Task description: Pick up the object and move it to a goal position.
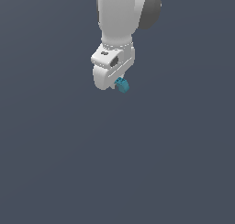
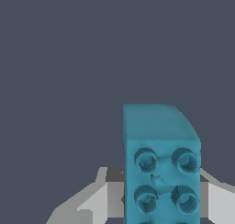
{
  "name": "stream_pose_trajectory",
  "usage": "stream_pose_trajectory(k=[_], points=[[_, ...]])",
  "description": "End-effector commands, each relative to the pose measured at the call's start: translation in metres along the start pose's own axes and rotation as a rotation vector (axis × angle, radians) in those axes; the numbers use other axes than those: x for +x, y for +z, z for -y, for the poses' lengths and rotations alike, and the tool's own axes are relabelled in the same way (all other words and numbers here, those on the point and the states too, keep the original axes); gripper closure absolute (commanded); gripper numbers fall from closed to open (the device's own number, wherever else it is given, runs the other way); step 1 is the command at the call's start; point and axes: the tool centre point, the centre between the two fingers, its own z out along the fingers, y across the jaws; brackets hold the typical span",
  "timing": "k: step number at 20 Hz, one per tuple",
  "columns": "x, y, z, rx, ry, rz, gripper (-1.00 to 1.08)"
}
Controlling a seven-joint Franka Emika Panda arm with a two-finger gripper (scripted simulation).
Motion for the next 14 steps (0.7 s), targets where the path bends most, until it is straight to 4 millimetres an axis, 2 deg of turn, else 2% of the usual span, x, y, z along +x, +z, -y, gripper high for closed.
stream_pose_trajectory(k=[1, 7, 14], points=[[-0.008, -0.022, -0.001, 0.001, -0.001, 0.0, 1.08], [-0.021, -0.059, -0.004, 0.0, 0.001, 0.0, 1.08], [-0.027, -0.076, -0.007, 0.0, 0.002, 0.001, 1.08]])
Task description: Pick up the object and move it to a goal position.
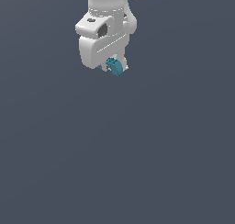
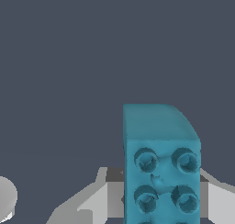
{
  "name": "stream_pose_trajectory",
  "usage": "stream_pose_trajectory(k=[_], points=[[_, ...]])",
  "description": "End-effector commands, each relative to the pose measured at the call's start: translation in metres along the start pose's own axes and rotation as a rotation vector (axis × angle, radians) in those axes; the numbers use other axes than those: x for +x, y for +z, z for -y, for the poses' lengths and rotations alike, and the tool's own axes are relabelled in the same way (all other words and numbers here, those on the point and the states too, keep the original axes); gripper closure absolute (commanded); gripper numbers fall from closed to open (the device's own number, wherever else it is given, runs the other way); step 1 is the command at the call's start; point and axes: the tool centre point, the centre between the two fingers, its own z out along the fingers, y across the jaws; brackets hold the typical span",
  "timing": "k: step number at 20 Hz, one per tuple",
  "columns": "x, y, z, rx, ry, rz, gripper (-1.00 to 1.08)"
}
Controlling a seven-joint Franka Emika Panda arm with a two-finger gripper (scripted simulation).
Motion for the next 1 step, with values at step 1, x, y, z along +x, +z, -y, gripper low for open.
stream_pose_trajectory(k=[1], points=[[-0.0008, -0.0028, -0.0003, 0.0, 0.0, 0.0, 1.08]])
